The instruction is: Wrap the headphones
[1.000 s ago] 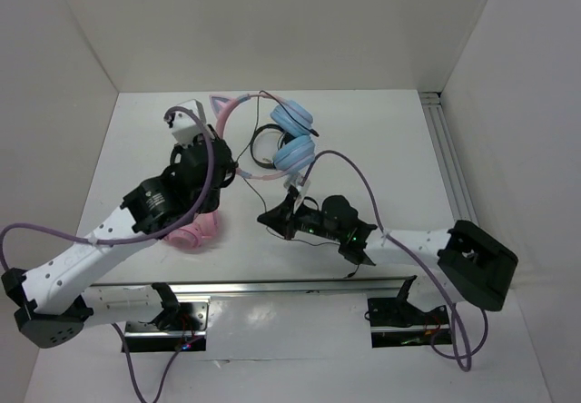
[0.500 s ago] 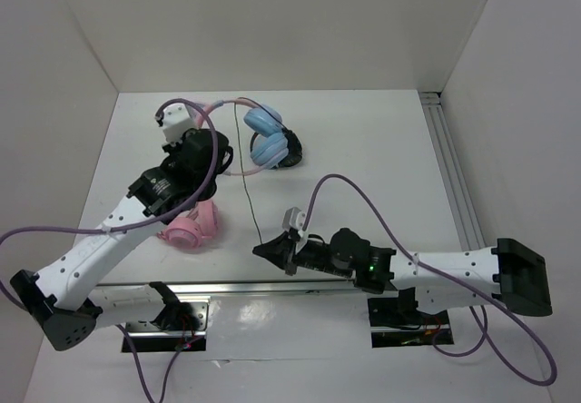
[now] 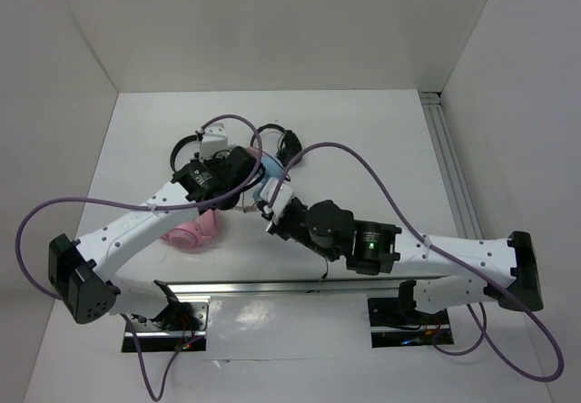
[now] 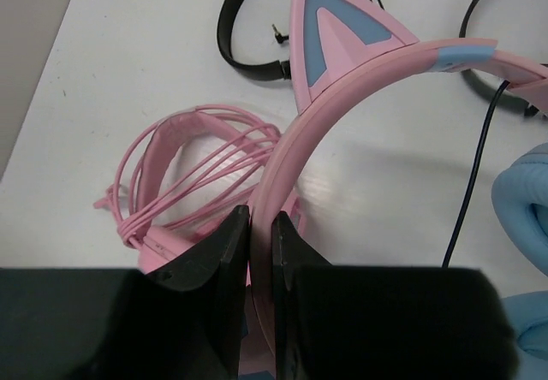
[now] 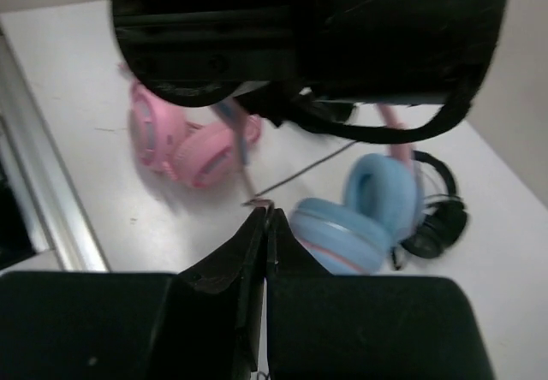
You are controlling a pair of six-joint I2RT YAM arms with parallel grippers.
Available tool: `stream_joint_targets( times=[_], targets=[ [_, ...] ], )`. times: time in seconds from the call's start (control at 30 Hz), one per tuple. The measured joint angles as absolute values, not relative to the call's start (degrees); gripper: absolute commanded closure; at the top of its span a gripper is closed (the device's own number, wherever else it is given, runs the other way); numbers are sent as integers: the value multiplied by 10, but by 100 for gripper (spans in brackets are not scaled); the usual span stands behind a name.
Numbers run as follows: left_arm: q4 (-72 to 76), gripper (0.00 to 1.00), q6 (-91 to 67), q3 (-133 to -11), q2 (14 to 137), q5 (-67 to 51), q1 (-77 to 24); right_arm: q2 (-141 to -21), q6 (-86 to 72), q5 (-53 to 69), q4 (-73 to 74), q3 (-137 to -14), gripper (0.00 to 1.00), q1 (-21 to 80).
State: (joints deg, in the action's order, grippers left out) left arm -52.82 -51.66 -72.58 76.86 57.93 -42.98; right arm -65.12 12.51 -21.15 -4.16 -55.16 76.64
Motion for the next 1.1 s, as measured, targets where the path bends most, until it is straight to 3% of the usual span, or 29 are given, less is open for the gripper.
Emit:
stream_joint_targets(
  times=[0.2,0.47,0.77,1.1],
  targets=[
    [-521,100,-387,-717,750,513,-440,-685,190,-348,53,-616,100,768],
    [-439,100,-195,-656,619,290,-464,-664,289,-436,7,-585,100,767],
    [-357,100,-152,-655,610,229,-504,-641,313,-340,5,-580,99,664],
    [-328,100,-153,-672,601,278,-507,-641,235,-94,30,-580,99,486]
  ],
)
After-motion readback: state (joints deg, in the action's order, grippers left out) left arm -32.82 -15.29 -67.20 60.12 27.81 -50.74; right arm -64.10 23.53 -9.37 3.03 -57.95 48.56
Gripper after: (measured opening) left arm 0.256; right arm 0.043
